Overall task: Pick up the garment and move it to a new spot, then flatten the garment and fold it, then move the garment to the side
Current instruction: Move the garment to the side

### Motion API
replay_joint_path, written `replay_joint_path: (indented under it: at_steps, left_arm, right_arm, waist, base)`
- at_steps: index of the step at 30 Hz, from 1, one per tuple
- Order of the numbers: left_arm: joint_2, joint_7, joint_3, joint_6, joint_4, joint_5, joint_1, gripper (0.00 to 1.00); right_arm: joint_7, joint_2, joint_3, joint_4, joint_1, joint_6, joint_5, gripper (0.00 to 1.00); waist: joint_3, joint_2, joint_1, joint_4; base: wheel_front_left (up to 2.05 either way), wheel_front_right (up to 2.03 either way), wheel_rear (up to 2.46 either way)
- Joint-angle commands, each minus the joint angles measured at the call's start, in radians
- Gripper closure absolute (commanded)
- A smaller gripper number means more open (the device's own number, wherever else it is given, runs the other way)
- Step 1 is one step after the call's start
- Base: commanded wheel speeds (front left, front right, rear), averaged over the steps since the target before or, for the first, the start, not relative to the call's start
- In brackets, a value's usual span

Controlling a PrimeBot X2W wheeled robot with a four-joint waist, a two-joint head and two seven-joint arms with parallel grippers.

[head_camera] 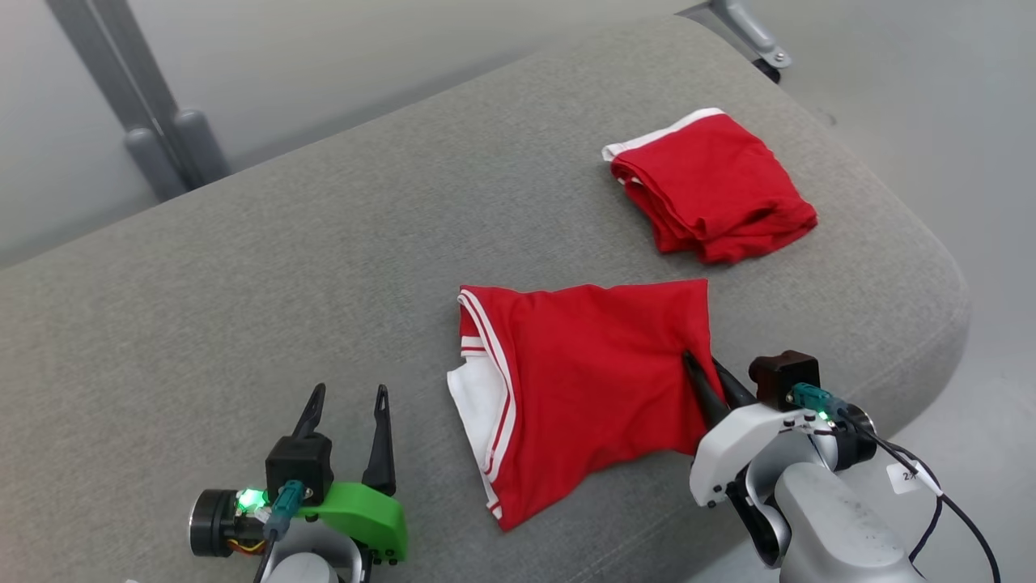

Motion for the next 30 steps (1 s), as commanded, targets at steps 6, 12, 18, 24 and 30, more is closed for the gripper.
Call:
replay_joint_path:
  at_steps: [6,12,18,24,30]
  left_arm:
    - [0.006,0.001,-0.001,-0.007,0.015,0.015,-0.020,0.00]
    - [0.006,0.001,0.019,-0.001,0.003,0.036,0.007,0.00]
    - [0.007,0.001,0.036,-0.007,0.002,0.080,-0.015,0.00]
    - [0.007,0.001,0.035,-0.016,-0.005,0.103,-0.052,0.00]
    - [0.007,0.001,0.036,-0.013,-0.018,0.114,-0.077,0.00]
  right_arm:
    - [-0.002,0.002,0.003,-0.041,-0.007,-0.002,-0.028,1.00]
    - [-0.002,-0.009,0.050,-0.018,-0.121,-0.002,-0.080,1.00]
    - [-0.002,-0.038,0.035,0.067,-0.316,-0.002,-0.149,1.00]
    - [-0.002,-0.125,-0.095,0.212,-0.488,-0.002,-0.237,1.00]
    - [-0.002,-0.257,-0.292,0.315,-0.544,-0.002,-0.381,1.00]
  waist:
    - [0.037,-0.0001,0.0000,-0.081]
    - [0.057,-0.0001,0.0000,-0.054]
    - [0.102,-0.0001,0.0000,0.015]
    - [0.146,-0.0001,0.0000,0.099]
    - [0.172,-0.0001,0.0000,0.174]
  base:
    - [0.00,0.00,0.00]
    - [0.00,0.00,0.00]
    - [0.00,0.00,0.00]
    - [0.00,0.00,0.00]
    - [0.00,0.00,0.00]
